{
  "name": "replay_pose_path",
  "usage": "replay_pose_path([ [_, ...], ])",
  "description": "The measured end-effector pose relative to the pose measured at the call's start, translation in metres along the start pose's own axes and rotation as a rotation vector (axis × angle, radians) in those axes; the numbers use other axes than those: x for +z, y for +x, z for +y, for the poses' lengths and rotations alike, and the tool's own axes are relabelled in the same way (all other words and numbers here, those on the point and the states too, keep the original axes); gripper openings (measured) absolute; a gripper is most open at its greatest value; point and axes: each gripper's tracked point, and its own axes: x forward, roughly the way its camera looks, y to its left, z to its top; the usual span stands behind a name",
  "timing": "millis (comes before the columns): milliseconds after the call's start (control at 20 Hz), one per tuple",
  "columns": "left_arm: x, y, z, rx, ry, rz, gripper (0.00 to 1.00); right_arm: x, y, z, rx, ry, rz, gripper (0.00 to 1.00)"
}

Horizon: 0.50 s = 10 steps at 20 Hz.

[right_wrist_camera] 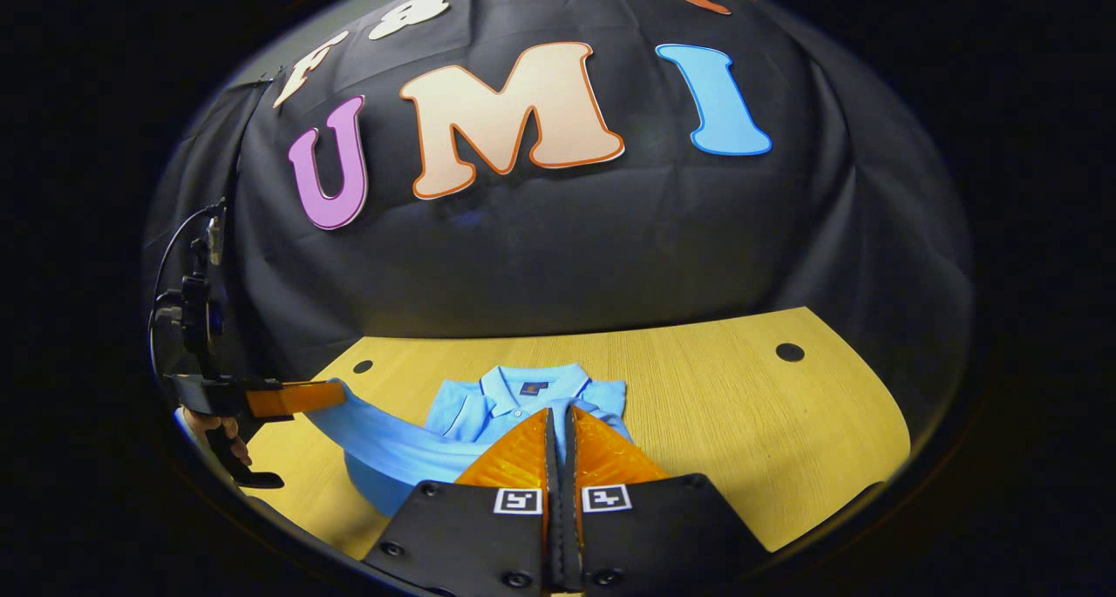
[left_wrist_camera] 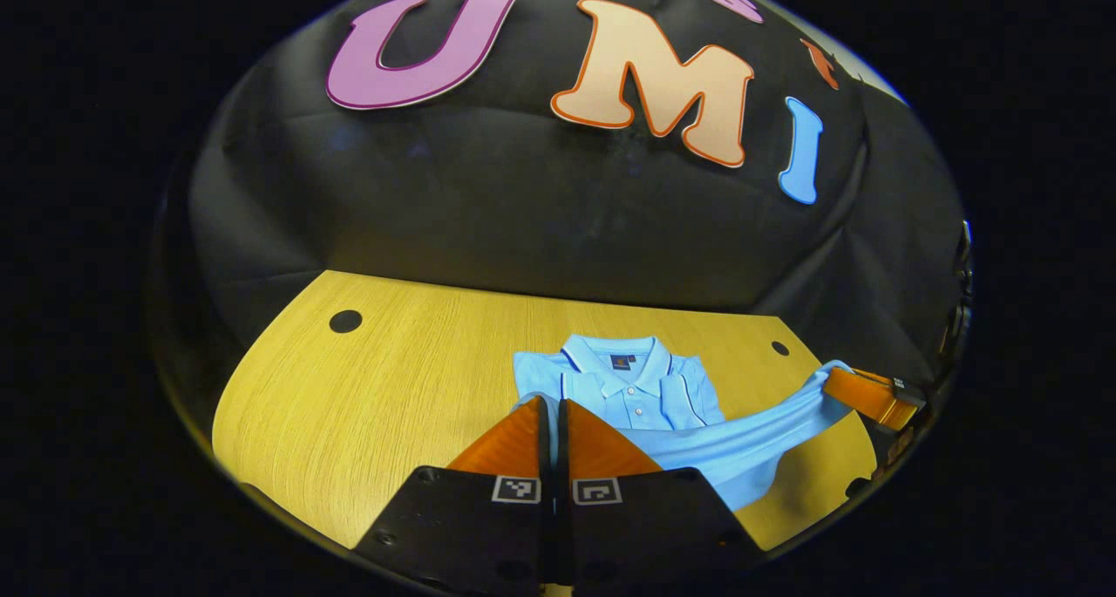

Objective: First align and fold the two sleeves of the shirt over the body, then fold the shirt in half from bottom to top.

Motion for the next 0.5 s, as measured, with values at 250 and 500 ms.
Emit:
replay_pose_path([
  [250,0.023,0.056,0.01,-0.004,0.019,-0.02,0.0,0.011,0.064,-0.016,-0.052,0.023,-0.013,0.02],
  [500,0.019,0.113,0.02,-0.013,0.01,-0.012,0.0,-0.002,0.133,-0.036,-0.121,0.008,0.013,0.02],
])
